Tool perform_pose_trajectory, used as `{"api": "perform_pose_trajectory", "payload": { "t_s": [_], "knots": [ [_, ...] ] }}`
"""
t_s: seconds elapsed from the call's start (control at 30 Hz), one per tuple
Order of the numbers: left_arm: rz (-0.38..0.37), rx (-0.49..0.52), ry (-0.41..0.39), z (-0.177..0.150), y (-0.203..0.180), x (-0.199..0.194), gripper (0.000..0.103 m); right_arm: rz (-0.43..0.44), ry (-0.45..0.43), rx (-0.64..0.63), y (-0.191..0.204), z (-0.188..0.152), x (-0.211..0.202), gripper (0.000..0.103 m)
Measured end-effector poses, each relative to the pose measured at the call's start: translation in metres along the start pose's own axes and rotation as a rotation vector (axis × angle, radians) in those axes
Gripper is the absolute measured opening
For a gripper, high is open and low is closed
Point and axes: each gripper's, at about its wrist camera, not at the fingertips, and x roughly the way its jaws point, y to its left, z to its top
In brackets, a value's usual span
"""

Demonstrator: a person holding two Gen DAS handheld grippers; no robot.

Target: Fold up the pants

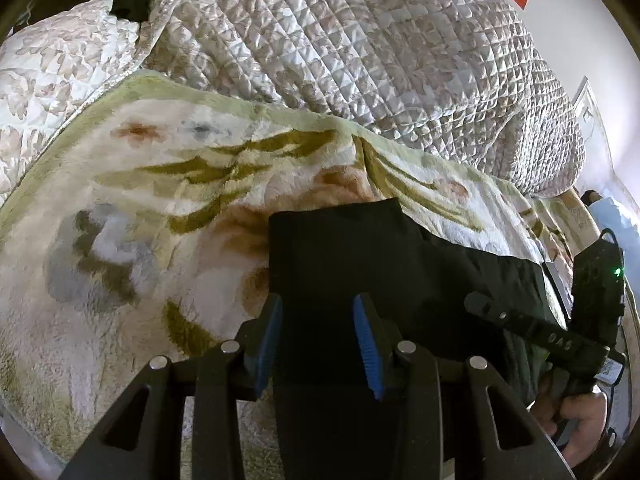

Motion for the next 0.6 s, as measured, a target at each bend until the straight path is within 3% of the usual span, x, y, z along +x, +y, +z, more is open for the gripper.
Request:
{"api": "perform_pose_trajectory", "payload": {
  "t_s": [0.1, 0.17, 0.27, 0.33, 0.43, 0.6],
  "knots": [
    [0.004, 0.005, -0.008, 0.002, -0.003, 0.001, 0.040, -0.059, -0.077, -0.014, -0.003, 0.009, -0.012, 0.022],
    [-0.002, 0.014, -0.012, 0.004, -0.007, 0.002, 0.040, -0.046, -0.114, -0.059, 0.001, 0.010, -0.018, 0.022],
    [0.001, 0.041, -0.008, 0.004, -0.014, 0.009, 0.040, -0.021, -0.074, -0.117, 0.011, 0.009, -0.007, 0.022],
    [0.013, 0.057, 0.016, 0.002, -0.018, 0.017, 0.040, -0.084, 0.021, -0.131, 0.011, 0.006, 0.014, 0.022],
    [0.044, 0.084, 0.060, -0.006, -0.020, 0.028, 0.040, -0.109, 0.013, -0.113, 0.006, 0.005, 0.011, 0.022],
    [0.062, 0.115, 0.048, -0.010, -0.024, 0.024, 0.040, -0.128, -0.045, -0.180, 0.017, -0.004, -0.011, 0.022]
  ]
}}
